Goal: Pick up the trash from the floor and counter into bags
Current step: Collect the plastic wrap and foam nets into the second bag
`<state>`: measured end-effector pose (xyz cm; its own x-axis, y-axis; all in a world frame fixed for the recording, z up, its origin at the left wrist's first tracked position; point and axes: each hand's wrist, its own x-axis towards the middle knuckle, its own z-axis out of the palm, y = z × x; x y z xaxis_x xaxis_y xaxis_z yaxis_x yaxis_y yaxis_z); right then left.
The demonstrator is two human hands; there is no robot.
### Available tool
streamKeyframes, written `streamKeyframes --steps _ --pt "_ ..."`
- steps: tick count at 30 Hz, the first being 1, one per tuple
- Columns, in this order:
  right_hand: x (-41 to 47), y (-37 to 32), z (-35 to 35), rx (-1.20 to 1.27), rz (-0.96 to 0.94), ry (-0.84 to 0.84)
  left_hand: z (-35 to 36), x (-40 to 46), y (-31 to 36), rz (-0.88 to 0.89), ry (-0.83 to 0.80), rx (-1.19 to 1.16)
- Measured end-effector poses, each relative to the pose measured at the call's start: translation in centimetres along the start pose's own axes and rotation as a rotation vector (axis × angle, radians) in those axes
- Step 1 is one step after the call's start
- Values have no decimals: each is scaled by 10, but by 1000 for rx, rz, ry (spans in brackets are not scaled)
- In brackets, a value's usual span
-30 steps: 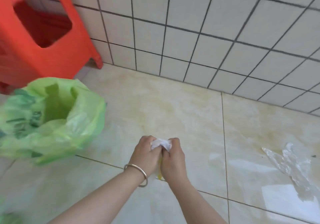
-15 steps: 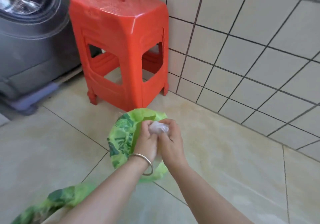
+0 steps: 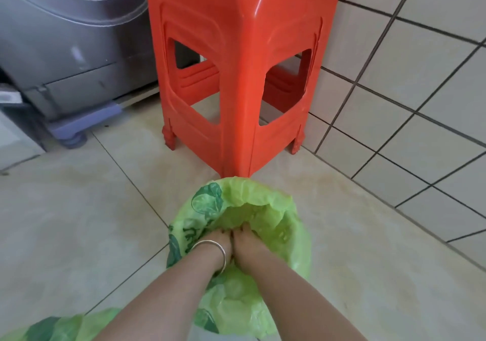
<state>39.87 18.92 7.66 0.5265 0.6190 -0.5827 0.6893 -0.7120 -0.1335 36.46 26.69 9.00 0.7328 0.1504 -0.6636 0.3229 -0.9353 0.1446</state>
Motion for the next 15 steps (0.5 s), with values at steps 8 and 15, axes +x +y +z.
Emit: streamKeyframes --steps 8,15 --pt "-24 11 -19 136 83 122 -12 -19 4 -38 218 -28" --pt "-142 11 -35 191 210 686 -25 -109 41 126 590 -241"
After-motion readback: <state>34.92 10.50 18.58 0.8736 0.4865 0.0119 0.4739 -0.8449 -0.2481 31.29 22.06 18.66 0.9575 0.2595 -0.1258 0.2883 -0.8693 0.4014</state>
